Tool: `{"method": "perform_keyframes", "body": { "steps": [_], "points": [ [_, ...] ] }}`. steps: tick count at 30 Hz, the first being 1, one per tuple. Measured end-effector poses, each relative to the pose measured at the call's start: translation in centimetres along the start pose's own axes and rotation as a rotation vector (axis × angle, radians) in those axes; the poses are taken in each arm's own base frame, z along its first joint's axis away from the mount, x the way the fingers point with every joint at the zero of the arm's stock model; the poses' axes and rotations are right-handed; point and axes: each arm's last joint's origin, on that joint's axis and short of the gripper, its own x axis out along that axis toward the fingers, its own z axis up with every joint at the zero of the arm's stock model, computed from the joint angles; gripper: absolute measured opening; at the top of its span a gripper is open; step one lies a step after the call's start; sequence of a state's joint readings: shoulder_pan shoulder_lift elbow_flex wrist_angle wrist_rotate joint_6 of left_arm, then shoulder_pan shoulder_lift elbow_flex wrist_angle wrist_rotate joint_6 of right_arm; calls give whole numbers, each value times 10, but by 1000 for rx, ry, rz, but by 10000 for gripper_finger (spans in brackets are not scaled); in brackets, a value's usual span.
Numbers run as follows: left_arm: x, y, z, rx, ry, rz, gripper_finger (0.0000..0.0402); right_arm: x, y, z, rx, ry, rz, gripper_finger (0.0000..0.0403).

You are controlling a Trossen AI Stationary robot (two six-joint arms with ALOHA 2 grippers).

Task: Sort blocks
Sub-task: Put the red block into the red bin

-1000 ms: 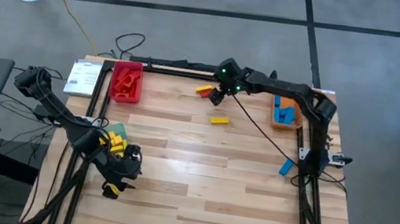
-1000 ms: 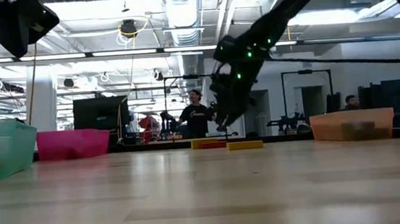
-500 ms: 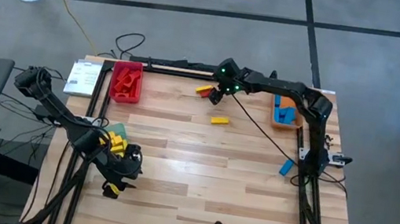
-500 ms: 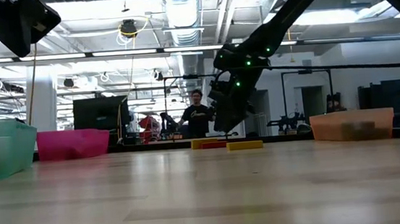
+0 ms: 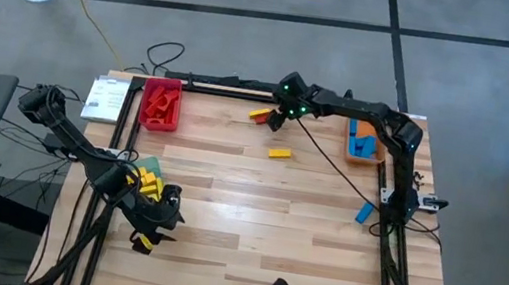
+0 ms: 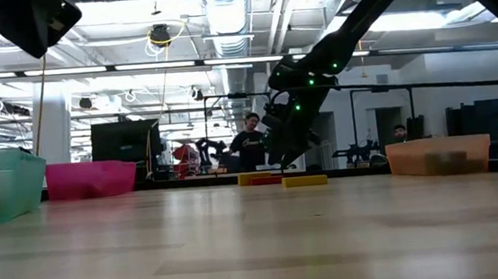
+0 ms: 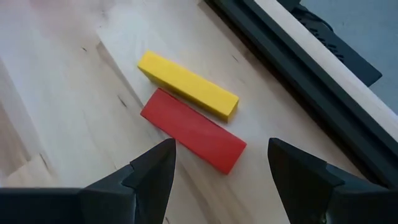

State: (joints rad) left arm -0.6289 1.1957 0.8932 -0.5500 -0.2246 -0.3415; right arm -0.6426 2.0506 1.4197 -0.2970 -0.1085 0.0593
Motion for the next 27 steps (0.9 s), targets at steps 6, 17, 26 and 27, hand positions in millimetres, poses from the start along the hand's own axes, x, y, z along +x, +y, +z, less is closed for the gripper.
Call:
{"method": "perform_keyframes", "body": {
  "steps": [6,17,26,27],
  "points": [
    [0,0,1,-1,-9,9,238,0,0,2,3,-19,6,269],
    [0,-1,4,-5,-44,-4,238,28,8,-15,21,80,21,269],
    [0,-2,4,16,-47,-8,238,18,37,-21,-85,273,33,269],
    [0,-2,4,16,-47,-8,238,16,42,-22,-118,297,39,269]
  ]
}}
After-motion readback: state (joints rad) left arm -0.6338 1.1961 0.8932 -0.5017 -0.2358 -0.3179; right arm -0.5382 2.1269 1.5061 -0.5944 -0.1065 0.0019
